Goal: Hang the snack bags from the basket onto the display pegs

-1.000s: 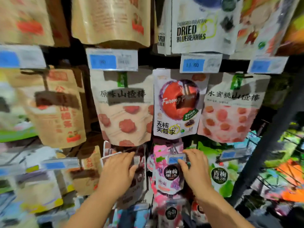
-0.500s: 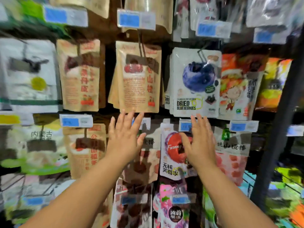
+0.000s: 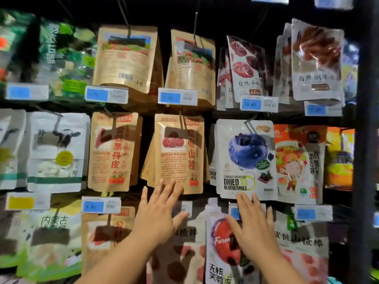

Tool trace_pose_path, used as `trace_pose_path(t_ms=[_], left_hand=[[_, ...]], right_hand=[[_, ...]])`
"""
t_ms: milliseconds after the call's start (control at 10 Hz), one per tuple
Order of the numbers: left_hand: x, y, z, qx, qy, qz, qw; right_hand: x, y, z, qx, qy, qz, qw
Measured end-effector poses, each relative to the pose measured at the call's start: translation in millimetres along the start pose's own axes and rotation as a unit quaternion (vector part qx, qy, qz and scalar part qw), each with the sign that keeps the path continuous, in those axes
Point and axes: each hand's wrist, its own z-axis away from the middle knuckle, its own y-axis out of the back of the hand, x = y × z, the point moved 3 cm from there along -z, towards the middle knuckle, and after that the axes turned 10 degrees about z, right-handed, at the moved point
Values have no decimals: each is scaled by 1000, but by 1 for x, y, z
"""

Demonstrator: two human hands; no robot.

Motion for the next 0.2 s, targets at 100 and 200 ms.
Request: trace_pose_path(t_ms=[100,200], left_hand=[[-6,-6,-3,25,-4,7,1000],[-9,-9,-3,72,-11,29,997]], right_hand=[[3,1,-4,-31,-4,4,999],[2,14,-8,-73,-38,-2,997]])
